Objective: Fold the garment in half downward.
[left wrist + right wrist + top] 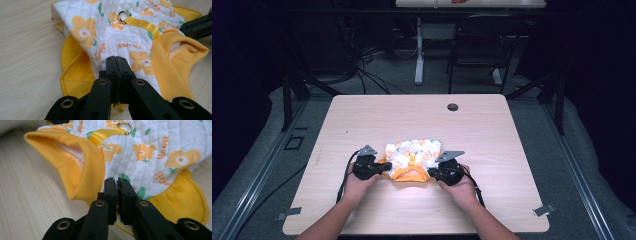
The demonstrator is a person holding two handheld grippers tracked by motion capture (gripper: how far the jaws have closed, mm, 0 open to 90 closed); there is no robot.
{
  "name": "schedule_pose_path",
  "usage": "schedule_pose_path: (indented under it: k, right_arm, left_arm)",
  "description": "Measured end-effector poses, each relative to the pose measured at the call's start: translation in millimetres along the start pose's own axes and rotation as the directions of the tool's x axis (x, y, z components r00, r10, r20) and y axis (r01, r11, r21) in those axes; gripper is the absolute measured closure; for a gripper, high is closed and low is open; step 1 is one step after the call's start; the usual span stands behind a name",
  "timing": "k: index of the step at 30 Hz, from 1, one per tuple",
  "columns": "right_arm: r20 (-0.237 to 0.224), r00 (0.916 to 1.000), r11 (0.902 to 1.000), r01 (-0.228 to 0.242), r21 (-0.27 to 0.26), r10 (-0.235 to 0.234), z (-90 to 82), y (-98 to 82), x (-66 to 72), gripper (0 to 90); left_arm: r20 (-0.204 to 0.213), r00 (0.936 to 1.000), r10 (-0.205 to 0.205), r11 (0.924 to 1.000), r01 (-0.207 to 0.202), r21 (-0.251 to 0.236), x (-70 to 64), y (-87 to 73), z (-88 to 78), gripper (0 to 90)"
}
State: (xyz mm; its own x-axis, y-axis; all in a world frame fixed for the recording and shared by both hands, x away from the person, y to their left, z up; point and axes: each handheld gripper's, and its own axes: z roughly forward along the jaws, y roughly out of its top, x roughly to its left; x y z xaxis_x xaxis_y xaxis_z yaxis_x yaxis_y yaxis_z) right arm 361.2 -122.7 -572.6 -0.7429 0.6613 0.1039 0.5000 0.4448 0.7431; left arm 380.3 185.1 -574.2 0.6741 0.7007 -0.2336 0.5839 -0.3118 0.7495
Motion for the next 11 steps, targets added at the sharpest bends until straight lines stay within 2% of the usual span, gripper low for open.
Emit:
schedule_pose_path:
  k: [2, 4, 6, 11]
  right_arm:
    - [-0.005, 1.0, 0.9998, 0.002, -0.018, -0.002, -7.4, 2.4, 0.9, 84.6]
    - [-0.009, 1.0, 0.999, 0.003, -0.044, -0.003, -15.6, 3.9, 2.2, 83.9]
    - [-0.007, 0.9997, 0.998, 0.023, -0.059, -0.024, -24.6, 4.8, 4.3, 81.9]
    - [0.004, 0.9985, 0.9958, 0.054, -0.073, -0.054, -43.7, -2.2, 11.0, 75.8]
  left_arm:
    - [0.011, 0.9999, -0.002, 1.0, 0.002, -0.005, -1.4, 0.8, -5.3, 89.6]
    - [0.004, 1.0, 0.009, 0.9998, -0.009, -0.018, -3.8, 1.5, -13.5, 89.2]
    - [0.014, 0.9996, 0.023, 0.9989, -0.023, -0.042, -6.7, 1.2, -23.7, 87.9]
    - [0.008, 0.9981, 0.061, 0.9952, -0.061, -0.077, -16.1, -7.1, -45.9, 80.8]
